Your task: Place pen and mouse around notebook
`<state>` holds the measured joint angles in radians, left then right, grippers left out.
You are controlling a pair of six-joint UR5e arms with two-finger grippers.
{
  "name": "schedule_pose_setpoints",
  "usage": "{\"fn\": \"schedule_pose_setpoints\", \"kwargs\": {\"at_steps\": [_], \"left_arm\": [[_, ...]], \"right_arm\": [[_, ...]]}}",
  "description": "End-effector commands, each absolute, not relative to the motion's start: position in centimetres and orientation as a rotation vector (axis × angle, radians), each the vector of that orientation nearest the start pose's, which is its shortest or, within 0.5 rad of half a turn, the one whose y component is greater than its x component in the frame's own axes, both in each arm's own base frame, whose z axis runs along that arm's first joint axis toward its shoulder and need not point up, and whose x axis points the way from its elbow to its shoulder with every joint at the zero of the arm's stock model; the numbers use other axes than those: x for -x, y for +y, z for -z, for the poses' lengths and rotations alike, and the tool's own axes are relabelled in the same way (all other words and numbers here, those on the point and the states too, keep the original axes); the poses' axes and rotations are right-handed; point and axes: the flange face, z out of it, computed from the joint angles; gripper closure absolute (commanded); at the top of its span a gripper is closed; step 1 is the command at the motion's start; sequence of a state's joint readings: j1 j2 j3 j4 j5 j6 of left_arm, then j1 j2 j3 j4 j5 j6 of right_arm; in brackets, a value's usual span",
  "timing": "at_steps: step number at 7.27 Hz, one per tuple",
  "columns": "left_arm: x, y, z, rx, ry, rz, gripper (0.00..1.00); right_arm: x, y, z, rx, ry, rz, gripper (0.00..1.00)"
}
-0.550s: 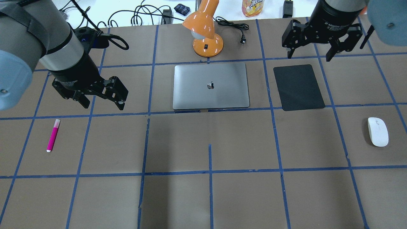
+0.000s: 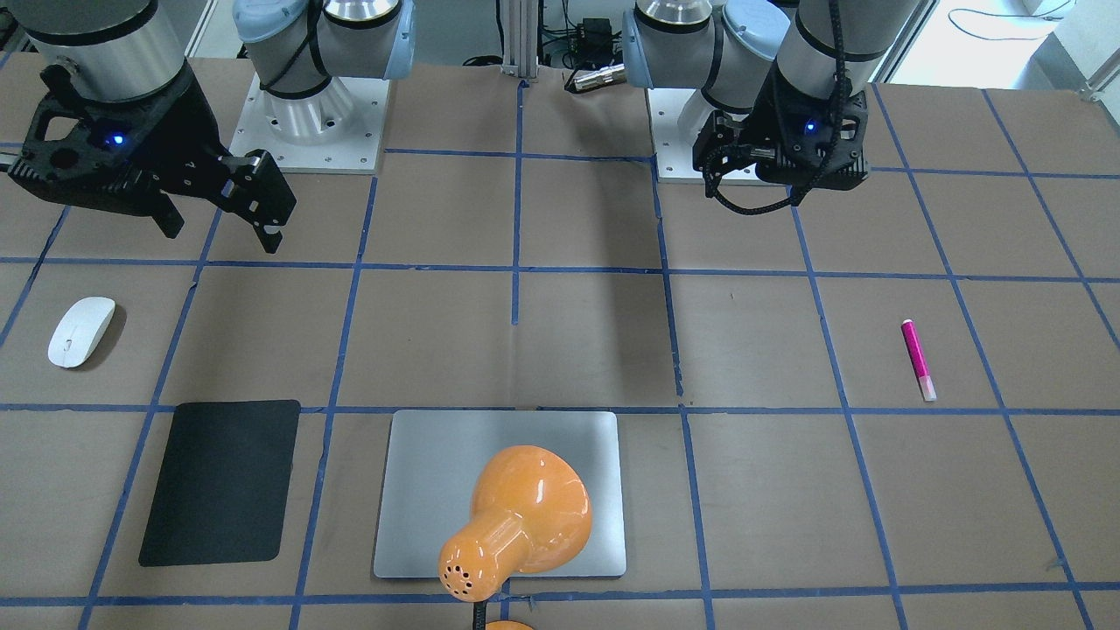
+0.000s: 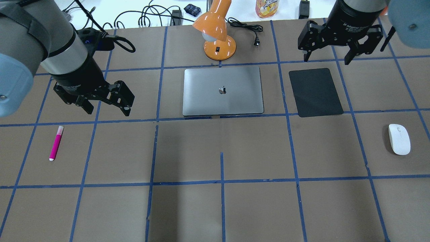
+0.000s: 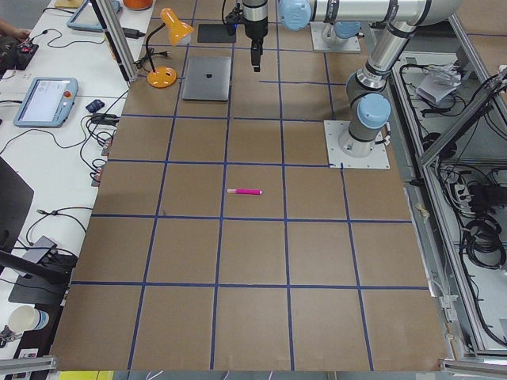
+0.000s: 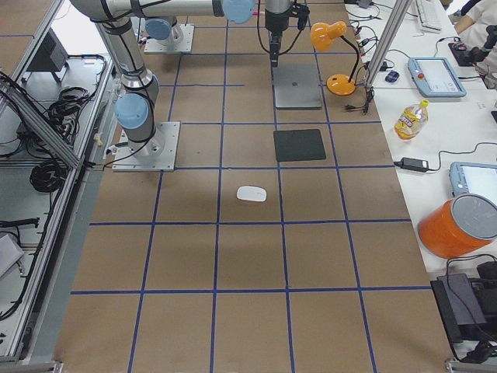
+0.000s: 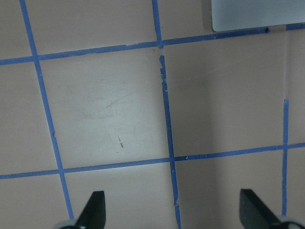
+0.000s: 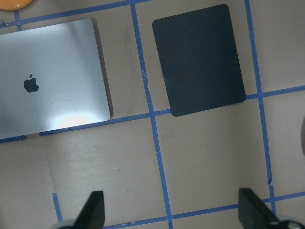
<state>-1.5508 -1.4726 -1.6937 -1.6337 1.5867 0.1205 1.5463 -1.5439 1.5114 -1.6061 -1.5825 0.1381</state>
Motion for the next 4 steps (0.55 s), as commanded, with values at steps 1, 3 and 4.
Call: {"fn": "schedule_pose_setpoints", "kwargs": {"at_steps": [1, 3, 4], "left_arm": [[12.3, -44.4, -46.8, -0.159, 3.127, -0.138, 0.0], [12.2, -44.5, -46.9, -0.164, 3.125, -0.114, 0.0], [12.0, -44.6, -46.8, -0.166, 3.126, -0.117, 0.0]], "right_arm": [[-11.8, -51.3, -50.7, -0.259, 3.138, 0.107, 0.0], [-9.0, -52.3, -50.9, -0.287, 3.153, 0.112, 0.0], [-4.1, -52.9, -50.2, -0.359, 3.149, 0.076, 0.0]]}}
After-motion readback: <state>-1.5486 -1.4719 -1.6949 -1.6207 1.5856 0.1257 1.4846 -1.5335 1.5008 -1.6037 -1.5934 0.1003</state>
